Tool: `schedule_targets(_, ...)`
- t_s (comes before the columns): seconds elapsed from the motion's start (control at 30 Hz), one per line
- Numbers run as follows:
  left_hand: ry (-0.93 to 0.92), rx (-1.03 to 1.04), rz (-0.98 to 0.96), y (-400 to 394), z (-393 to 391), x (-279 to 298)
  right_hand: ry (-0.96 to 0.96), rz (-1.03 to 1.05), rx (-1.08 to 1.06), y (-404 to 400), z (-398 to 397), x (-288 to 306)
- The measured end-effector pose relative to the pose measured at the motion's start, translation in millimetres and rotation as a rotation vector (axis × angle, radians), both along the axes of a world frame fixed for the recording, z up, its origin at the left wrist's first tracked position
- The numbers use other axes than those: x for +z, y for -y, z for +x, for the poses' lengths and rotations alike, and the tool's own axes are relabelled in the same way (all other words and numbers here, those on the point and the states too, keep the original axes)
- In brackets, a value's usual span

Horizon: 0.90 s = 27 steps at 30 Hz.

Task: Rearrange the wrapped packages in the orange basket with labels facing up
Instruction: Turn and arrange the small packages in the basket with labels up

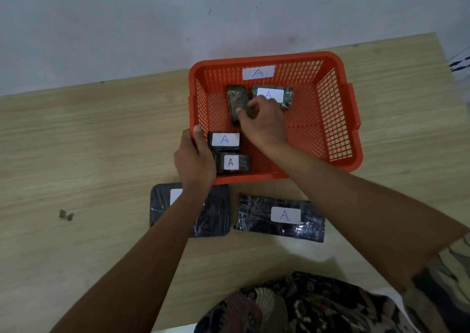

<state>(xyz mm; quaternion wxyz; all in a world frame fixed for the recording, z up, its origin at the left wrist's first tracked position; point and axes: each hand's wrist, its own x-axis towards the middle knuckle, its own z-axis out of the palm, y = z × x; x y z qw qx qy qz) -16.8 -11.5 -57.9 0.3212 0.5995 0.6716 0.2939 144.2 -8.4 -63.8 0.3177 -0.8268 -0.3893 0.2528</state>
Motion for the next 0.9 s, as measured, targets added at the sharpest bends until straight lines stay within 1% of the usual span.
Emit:
schedule_targets(0.17,0.005,-0.016,0.003,-1,0,-1,0.037,-0.16,0.112,-15,3,-7)
schedule_targets(0.23,0.012,-0.02,0.008,-1,1,-1,0.036,-0.151,0.112,-16,3,-10)
schedule_targets(0.33,0.009,-0.015,0.008,-1,2,-1,-0.044,-0.081,0.112,-17,3,-10)
schedule_targets(0.43,0.008,-0.021,0.008,-1,2,0,-0.211,0.026,0.042,-14,10,-3)
schedule_targets(0.67,0.01,-0.002,0.021,0,2,-1,-0.909,0.084,-0.28,4,36,10)
schedule_targets(0.73,0.012,-0.005,0.018,0,2,-1,-1.015,0.098,-0.288,9,45,10)
schedule_targets(0.9,-0.007,-0.017,0.025,1,3,0,-1.147,0.053,-0.216,18,65,15)
